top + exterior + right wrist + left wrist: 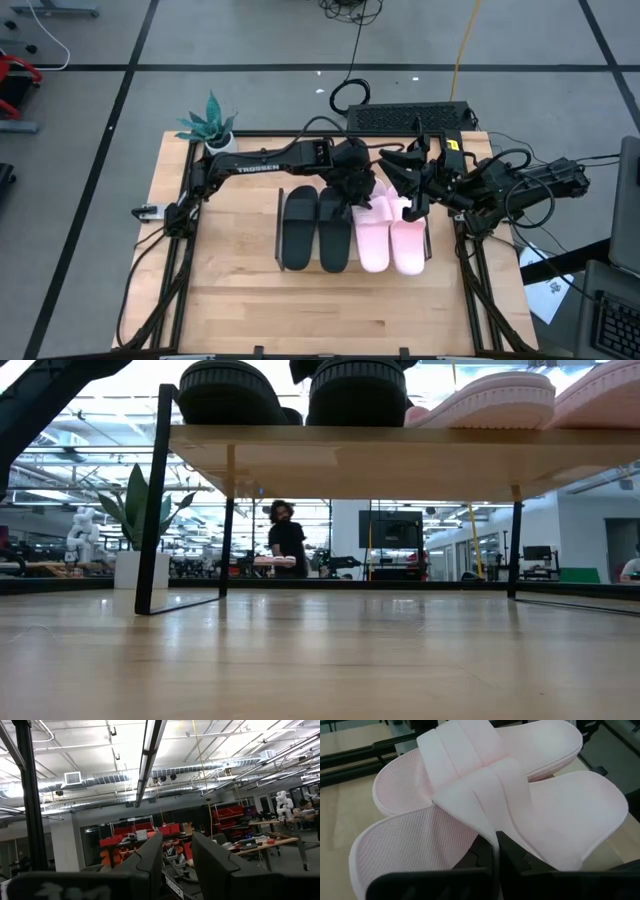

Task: Pick and place slides into the shelf
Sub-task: Put the pink slipper on the shelf

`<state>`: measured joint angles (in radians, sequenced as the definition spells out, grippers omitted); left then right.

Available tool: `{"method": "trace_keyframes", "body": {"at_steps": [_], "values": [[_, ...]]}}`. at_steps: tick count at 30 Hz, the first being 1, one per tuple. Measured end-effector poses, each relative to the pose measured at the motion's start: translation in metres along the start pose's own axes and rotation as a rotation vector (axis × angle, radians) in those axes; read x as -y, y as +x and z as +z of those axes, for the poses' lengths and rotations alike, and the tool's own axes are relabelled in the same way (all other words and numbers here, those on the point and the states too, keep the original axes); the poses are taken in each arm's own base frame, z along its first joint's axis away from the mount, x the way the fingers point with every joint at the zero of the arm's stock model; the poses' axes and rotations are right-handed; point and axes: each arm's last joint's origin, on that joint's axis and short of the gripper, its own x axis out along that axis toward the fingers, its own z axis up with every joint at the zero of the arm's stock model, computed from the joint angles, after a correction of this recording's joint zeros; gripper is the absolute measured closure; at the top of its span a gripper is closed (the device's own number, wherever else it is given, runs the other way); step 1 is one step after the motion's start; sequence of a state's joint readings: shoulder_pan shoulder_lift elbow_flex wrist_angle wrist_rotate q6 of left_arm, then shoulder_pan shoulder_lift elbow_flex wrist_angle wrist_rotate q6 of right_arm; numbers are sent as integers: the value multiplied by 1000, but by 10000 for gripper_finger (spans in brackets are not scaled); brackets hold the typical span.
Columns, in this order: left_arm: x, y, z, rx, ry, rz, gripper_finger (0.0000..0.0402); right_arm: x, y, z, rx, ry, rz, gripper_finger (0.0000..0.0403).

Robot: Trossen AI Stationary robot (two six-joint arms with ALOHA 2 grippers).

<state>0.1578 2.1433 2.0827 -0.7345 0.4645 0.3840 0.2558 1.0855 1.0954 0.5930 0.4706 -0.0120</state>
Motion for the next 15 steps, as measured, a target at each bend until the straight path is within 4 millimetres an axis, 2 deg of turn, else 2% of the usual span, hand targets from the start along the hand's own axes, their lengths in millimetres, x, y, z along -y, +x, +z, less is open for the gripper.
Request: {"method": "trace_keyframes", "body": {"at_steps": [8, 15], "values": [[-11, -7, -5, 25, -56, -48, 401, 0, 0, 0, 0, 0, 0, 310], [-11, -7, -5, 25, -78, -50, 398, 0, 0, 0, 0, 0, 0, 310]]}}
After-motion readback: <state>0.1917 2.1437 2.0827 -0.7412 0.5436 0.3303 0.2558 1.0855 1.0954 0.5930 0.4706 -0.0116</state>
